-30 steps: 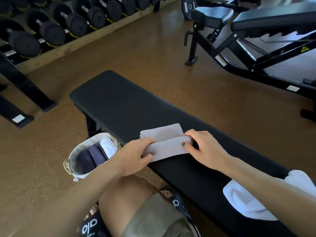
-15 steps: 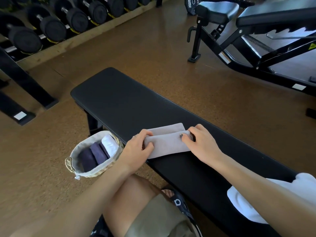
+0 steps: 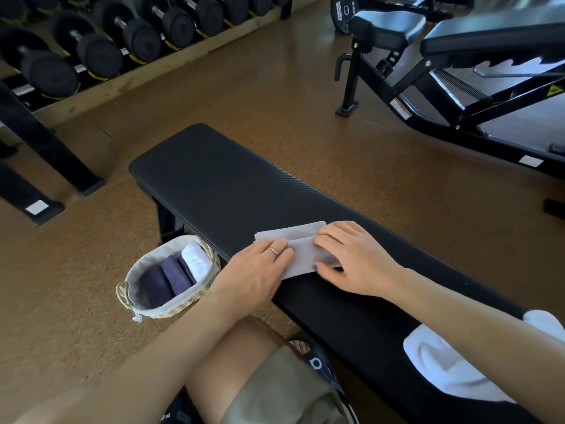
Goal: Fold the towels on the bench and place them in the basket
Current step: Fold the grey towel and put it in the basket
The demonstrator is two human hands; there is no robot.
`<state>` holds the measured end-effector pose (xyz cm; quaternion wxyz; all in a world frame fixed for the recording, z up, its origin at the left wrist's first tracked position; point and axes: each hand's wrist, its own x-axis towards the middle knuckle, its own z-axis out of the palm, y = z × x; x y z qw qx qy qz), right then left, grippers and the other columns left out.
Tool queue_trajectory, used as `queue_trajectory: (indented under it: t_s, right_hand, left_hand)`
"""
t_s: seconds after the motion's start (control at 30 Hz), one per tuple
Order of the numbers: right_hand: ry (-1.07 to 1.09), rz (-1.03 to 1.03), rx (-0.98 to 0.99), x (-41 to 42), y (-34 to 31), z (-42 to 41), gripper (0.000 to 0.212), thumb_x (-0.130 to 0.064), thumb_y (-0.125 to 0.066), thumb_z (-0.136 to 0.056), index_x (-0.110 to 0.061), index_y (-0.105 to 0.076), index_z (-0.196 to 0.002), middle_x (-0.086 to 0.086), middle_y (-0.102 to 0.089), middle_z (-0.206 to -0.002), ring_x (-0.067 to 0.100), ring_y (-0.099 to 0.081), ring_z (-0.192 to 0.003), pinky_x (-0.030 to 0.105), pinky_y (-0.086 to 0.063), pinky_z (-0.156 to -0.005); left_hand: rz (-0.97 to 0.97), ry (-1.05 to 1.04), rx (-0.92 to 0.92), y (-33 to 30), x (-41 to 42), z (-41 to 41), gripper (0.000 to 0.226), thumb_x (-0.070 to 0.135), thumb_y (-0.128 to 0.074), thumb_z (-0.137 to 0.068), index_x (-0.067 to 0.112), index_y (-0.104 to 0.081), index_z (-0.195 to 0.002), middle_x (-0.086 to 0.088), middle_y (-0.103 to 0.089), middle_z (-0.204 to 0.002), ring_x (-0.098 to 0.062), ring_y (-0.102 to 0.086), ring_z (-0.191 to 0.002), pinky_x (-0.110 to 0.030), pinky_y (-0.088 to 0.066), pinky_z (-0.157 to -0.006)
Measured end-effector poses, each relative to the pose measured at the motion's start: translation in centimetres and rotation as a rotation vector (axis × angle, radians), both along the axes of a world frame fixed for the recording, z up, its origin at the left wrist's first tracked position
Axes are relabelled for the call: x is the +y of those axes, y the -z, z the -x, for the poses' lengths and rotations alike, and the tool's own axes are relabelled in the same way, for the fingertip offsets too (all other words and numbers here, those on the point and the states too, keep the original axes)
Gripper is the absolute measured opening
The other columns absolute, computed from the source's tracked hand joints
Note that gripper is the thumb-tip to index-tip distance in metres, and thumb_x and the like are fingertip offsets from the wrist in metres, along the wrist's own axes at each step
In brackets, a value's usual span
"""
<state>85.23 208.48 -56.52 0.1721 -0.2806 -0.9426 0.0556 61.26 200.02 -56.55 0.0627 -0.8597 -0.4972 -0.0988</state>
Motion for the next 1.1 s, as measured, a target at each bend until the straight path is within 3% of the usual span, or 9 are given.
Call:
queue_trajectory:
  t_s: [0.1,0.27,0.4,0.57,0.73,0.8,0.87,1.0,1.1]
  right_hand:
    - [-0.045,0.002,-0.136,0.4,-0.4,-0.4,0.046,-0.040,-0.068,-0.086,-0.013,-0.063,-0.122,-0.002,-0.059,-0.123,0.019,-0.055,-0.118,0.035,-0.041,-0.110]
    - [0.007,0.098,-0.070,1.0,-0.7,-0.1,0.044,-0.039,-0.069,-0.087,-0.018,-0.066,-0.125,-0.005,-0.068,-0.118,0.013,-0.061,-0.109,0.031,-0.040,-0.109]
    - [0.070,0.276,-0.004,0.6,-1.1,0.7,0.036,-0.039,-0.066,-0.092,-0.026,-0.059,-0.125,-0.011,-0.069,-0.103,0.007,-0.061,-0.094,0.024,-0.034,-0.104]
    - [0.158,0.550,0.015,1.1,-1.2,1.6,0.015,-0.041,-0.060,-0.098,-0.030,-0.062,-0.109,-0.007,-0.066,-0.082,0.007,-0.059,-0.078,0.020,-0.037,-0.073]
    - [0.212,0.693,-0.069,1.9,-1.5,2.6,0.019,-0.045,-0.055,-0.099,-0.031,-0.065,-0.092,-0.012,-0.055,-0.106,0.012,-0.047,-0.111,0.037,-0.039,-0.095]
    - [0.230,0.765,-0.083,2.0,-1.7,3.3,0.032,-0.047,-0.056,-0.098,-0.018,-0.064,-0.086,-0.007,-0.055,-0.107,0.017,-0.052,-0.105,0.038,-0.043,-0.091]
    - [0.247,0.843,-0.077,1.7,-1.8,4.1,0.044,-0.047,-0.056,-0.097,-0.007,-0.053,-0.078,-0.001,-0.055,-0.091,0.018,-0.055,-0.085,0.036,-0.041,-0.076]
    - [0.274,0.937,-0.042,0.4,-1.8,5.7,0.041,-0.044,-0.058,-0.096,-0.017,-0.044,-0.070,-0.002,-0.047,-0.069,0.013,-0.046,-0.063,0.032,-0.034,-0.063]
    - [0.307,0.998,0.023,-0.8,-1.6,6.7,0.041,-0.046,-0.058,-0.093,-0.019,-0.042,-0.067,-0.003,-0.047,-0.066,0.013,-0.046,-0.062,0.034,-0.035,-0.064]
  left_hand:
    - [0.069,-0.022,0.072,0.0,0.0,0.2,0.045,0.037,-0.056,-0.083,0.006,-0.057,-0.115,-0.009,-0.060,-0.115,-0.030,-0.057,-0.099,-0.042,-0.054,-0.084]
    - [0.108,-0.112,0.047,-0.7,0.4,0.0,0.032,0.025,-0.061,-0.074,0.012,-0.053,-0.103,-0.003,-0.059,-0.099,-0.025,-0.057,-0.086,-0.032,-0.046,-0.064]
    - [0.360,-0.292,-0.310,-2.2,0.7,1.2,0.028,0.037,-0.053,-0.077,0.029,-0.051,-0.104,0.013,-0.056,-0.094,-0.012,-0.053,-0.085,-0.033,-0.044,-0.070]
    - [0.593,-0.519,-0.686,-1.9,1.0,3.4,0.024,0.051,-0.056,-0.077,0.032,-0.061,-0.091,0.008,-0.065,-0.088,-0.012,-0.061,-0.086,-0.035,-0.050,-0.075]
    - [0.699,-0.749,-0.980,-0.1,-0.3,3.9,0.067,0.082,-0.065,-0.068,0.022,-0.067,-0.097,-0.007,-0.069,-0.100,-0.023,-0.066,-0.090,-0.047,-0.054,-0.084]
    - [0.729,-0.842,-1.132,-0.2,-0.9,3.5,0.064,0.080,-0.068,-0.068,0.027,-0.068,-0.102,-0.002,-0.071,-0.106,-0.020,-0.068,-0.096,-0.044,-0.056,-0.090]
    - [0.744,-0.930,-1.233,-0.1,-1.0,3.2,0.056,0.072,-0.070,-0.075,0.026,-0.063,-0.108,0.003,-0.067,-0.110,-0.018,-0.067,-0.099,-0.044,-0.058,-0.095]
    - [0.927,-1.051,-1.569,0.3,-1.6,3.3,0.070,0.059,-0.086,-0.069,0.013,-0.056,-0.112,-0.001,-0.053,-0.085,-0.017,-0.063,-0.084,-0.037,-0.061,-0.085]
    - [0.908,-1.046,-1.741,0.2,-2.1,3.5,0.054,0.039,-0.089,-0.075,0.008,-0.063,-0.111,-0.008,-0.057,-0.097,-0.016,-0.066,-0.090,-0.035,-0.060,-0.091]
